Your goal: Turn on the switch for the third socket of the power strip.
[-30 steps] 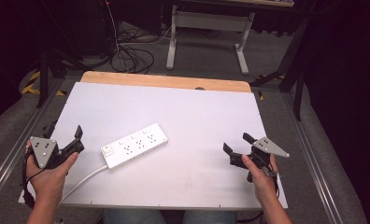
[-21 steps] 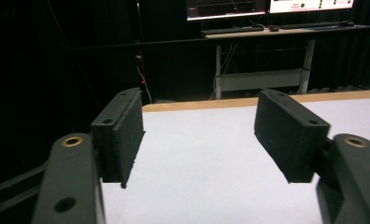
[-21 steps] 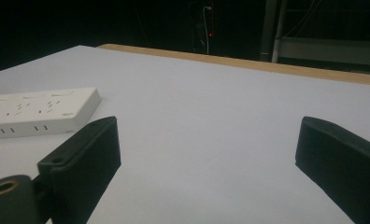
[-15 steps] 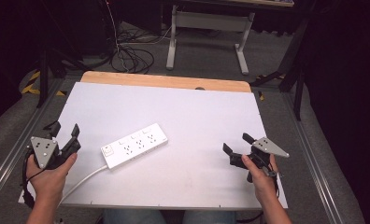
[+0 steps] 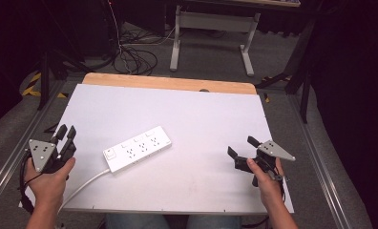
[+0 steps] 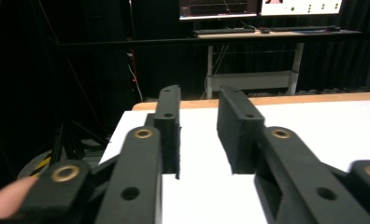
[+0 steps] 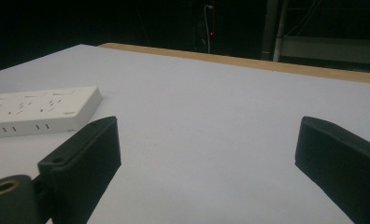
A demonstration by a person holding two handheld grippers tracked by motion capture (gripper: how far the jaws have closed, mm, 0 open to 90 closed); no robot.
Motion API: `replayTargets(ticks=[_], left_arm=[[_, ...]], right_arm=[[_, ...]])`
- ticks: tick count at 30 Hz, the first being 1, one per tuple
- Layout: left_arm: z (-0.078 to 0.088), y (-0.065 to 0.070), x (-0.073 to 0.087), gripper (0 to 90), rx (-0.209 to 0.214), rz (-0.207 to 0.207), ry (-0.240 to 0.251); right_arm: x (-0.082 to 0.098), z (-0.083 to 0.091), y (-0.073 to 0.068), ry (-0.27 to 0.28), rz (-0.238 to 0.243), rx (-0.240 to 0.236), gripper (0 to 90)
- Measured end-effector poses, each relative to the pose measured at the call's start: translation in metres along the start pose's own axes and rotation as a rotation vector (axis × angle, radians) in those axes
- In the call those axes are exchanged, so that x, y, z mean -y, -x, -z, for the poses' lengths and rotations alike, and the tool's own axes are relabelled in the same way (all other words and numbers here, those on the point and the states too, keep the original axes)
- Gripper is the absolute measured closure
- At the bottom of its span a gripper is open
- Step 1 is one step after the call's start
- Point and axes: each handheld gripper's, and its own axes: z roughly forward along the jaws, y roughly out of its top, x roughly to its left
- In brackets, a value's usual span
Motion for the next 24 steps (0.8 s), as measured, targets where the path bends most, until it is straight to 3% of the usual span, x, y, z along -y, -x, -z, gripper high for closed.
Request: replayTargets(ticks=[24], left_arm=[[0.0002, 0.0002, -0.0004, 89.7, 0.047, -0.045, -0.003]], right_arm=[[0.0000, -0.0001, -0.0001, -0.002, 0.000, -0.005, 7.3]])
